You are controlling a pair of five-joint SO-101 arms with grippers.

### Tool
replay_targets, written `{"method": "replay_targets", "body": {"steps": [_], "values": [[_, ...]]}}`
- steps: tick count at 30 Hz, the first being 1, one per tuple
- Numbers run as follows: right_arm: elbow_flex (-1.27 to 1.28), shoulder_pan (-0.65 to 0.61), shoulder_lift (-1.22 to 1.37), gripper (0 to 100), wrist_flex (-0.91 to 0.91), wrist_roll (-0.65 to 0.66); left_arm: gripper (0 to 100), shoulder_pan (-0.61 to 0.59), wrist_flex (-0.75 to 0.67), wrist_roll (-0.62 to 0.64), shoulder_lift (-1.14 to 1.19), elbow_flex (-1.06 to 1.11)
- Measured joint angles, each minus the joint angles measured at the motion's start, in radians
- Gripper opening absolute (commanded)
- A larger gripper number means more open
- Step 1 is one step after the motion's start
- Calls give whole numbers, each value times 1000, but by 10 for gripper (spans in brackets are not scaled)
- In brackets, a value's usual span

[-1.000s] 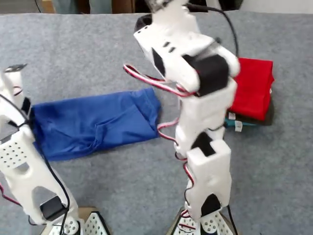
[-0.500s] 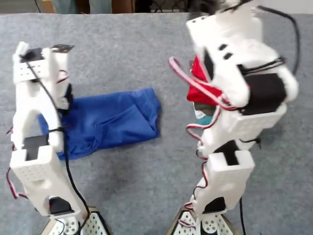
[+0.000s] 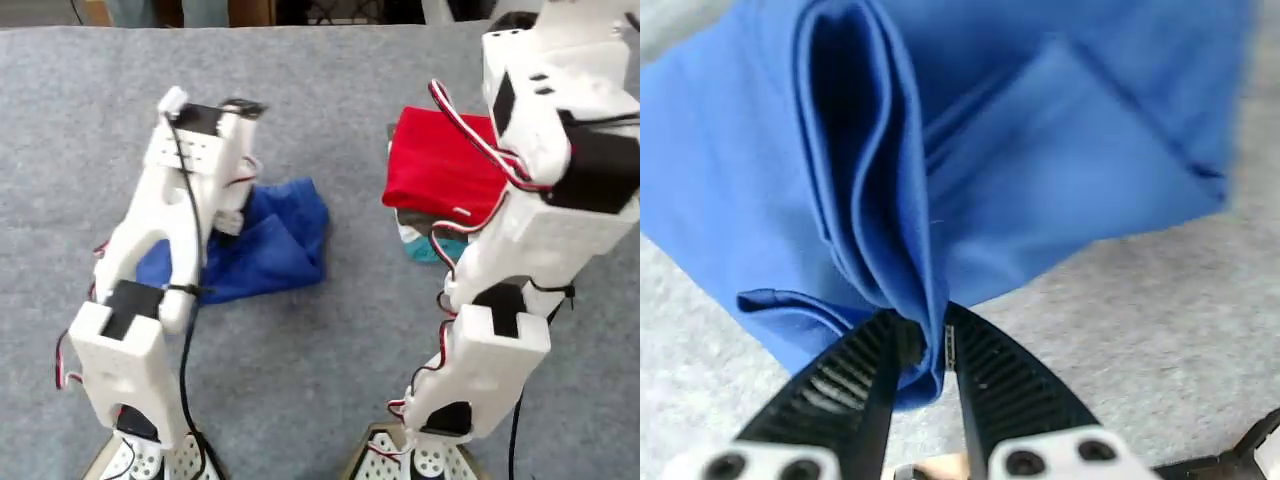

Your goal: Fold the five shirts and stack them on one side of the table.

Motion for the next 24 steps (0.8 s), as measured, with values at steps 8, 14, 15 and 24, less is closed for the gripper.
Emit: {"method": "replay_targets", "body": {"steps": [8,14,15,24], "values": [[8,5,0,15,0,0,29,130,-97,66,0,-25],[8,5,0,15,0,0,29,160,-178,112,0,-25],[8,5,0,15,0,0,29,167,-189,117,0,-25],[8,5,0,15,0,0,29,215,-265,160,32,-25]]}}
